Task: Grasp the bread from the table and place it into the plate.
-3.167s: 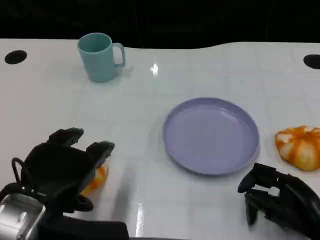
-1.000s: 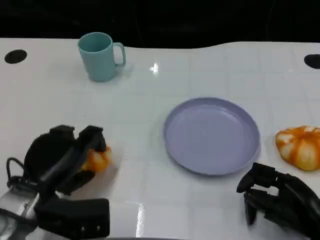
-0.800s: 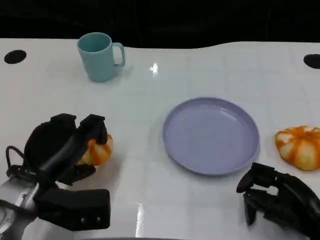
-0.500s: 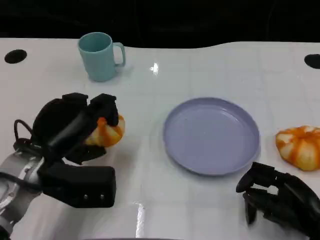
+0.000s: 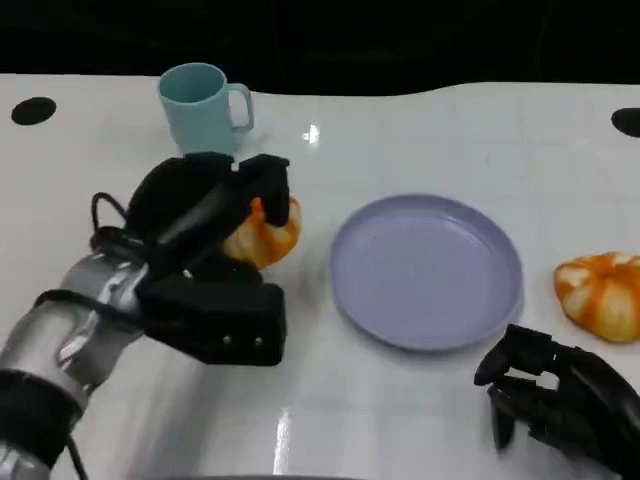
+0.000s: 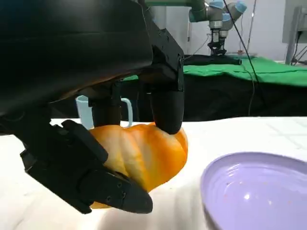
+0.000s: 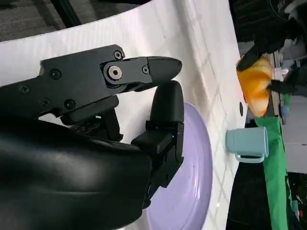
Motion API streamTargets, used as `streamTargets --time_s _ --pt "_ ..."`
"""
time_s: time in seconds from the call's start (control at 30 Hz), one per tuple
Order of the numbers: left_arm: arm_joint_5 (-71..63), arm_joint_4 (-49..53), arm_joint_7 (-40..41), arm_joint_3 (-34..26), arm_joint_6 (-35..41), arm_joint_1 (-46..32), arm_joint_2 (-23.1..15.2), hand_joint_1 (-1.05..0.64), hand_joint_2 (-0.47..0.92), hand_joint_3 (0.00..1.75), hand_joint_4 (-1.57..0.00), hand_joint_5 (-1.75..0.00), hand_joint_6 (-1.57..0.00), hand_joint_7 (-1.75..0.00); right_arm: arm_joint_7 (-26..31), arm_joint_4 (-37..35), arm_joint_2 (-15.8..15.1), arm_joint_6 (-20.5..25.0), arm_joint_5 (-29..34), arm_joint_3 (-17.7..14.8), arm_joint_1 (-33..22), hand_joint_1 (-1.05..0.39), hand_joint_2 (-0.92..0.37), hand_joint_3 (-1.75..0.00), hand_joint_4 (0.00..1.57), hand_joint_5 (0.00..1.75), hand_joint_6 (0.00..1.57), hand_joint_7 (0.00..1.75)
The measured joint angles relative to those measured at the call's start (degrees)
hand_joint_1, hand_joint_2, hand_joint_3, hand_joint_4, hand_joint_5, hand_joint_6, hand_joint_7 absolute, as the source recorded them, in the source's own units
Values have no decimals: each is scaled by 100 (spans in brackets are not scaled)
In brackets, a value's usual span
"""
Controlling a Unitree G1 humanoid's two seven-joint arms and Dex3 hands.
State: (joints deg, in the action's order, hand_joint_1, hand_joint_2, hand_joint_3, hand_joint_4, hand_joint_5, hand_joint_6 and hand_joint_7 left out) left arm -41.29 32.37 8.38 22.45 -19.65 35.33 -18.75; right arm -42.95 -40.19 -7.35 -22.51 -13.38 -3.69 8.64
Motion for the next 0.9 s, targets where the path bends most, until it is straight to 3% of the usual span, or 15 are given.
streamTargets --time_s 0.27,0.4,0.43,0.47,0.53,0.9 --pt "4 152 -123 93 -13 157 198 -26 91 26 -78 -175 -57 -175 3 3 3 -1 5 8 1 -53 -92 -25 66 175 69 134" --pt "25 672 -74 200 -163 469 511 -24 92 32 -82 -175 -62 -175 0 -2 -1 16 -1 6 3 -53 -92 -24 66 175 70 135" --pt "18 801 -22 238 -225 558 603 -23 86 42 -82 -175 -62 -175 -2 15 -1 70 -10 6 6 -53 -92 -24 66 175 70 135" --pt "2 899 44 289 -287 634 682 -22 73 67 -83 -175 -62 -175 -10 31 1 103 -17 6 7 -53 -92 -24 66 175 70 135" --pt "-4 1049 153 352 -359 747 842 -20 64 86 -84 -175 -62 -175 -36 48 -2 111 -25 4 2 -54 -92 -25 66 175 70 136" --pt "-39 1642 352 558 -341 1225 1431 -25 69 80 -86 -175 -62 -175 -92 119 -31 122 -43 -7 -60 -54 -92 -24 66 175 69 136"
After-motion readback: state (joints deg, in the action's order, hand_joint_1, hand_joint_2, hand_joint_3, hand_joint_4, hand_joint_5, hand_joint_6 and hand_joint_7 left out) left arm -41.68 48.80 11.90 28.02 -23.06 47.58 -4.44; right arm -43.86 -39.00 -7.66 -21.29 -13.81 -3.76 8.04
